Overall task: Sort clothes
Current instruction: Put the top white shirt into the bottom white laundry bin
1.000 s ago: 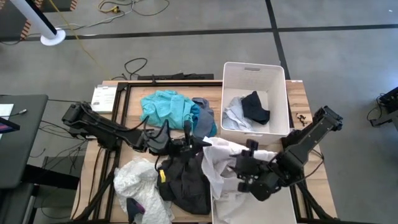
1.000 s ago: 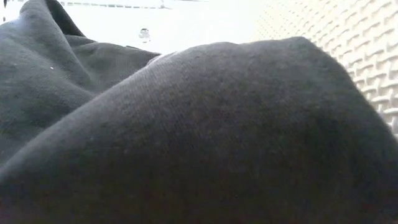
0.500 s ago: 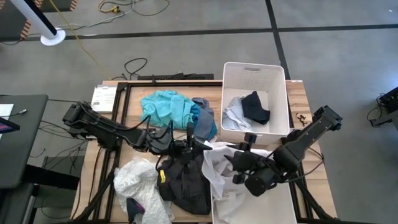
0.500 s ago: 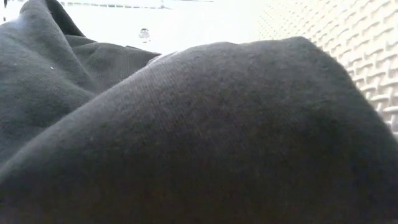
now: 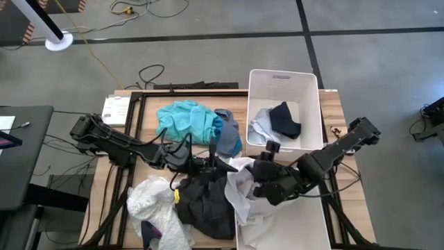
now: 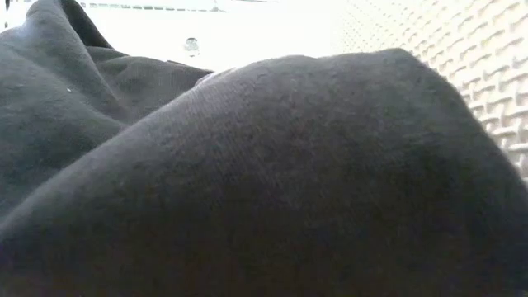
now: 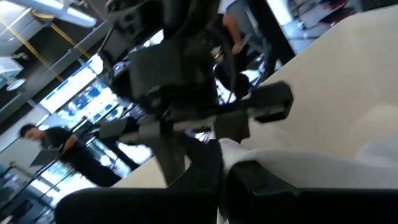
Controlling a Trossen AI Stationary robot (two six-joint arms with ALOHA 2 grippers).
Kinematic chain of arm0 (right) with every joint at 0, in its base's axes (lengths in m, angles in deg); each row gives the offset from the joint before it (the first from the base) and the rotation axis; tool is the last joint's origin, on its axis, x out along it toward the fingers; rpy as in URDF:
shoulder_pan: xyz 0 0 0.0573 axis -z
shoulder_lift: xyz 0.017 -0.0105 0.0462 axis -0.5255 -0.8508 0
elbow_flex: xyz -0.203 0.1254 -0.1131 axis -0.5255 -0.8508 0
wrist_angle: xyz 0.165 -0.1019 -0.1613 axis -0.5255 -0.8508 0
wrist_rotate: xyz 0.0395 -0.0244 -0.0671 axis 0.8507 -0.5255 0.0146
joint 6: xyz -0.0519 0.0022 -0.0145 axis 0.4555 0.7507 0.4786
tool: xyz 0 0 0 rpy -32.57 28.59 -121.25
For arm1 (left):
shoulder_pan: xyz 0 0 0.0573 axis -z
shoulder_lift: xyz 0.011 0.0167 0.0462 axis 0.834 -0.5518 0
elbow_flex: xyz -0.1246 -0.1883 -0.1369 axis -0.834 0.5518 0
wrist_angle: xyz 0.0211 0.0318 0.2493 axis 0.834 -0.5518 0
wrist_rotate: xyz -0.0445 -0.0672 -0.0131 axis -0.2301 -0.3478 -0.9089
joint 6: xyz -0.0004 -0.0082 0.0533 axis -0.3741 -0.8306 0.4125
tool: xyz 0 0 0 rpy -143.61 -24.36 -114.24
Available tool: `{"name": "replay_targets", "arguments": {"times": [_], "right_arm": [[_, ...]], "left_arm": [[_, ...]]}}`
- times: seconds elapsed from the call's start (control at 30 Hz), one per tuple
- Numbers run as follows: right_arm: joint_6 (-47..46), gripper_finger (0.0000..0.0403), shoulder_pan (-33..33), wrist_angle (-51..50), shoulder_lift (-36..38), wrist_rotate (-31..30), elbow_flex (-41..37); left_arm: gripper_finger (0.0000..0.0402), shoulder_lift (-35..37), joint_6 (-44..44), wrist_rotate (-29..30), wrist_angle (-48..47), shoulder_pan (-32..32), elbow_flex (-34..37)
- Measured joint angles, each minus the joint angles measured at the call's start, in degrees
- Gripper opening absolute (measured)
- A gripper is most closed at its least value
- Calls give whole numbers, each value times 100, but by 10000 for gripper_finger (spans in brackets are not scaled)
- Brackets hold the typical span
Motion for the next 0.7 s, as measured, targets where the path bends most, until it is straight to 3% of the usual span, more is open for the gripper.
{"name": "replay_targets", "arguments": {"times": [0.2,0.43,0.7], "right_arm": [[722,142,244,926,1,800,-209],[802,17,327,1039,-1,1037,-361],[701,3,54,899,9,784,-356]], "left_arm": [[0,0,-2,-160,8,2,0],[0,0,-31,-172,-250,2,0],[20,33,-19,327,-670,54,0]]}}
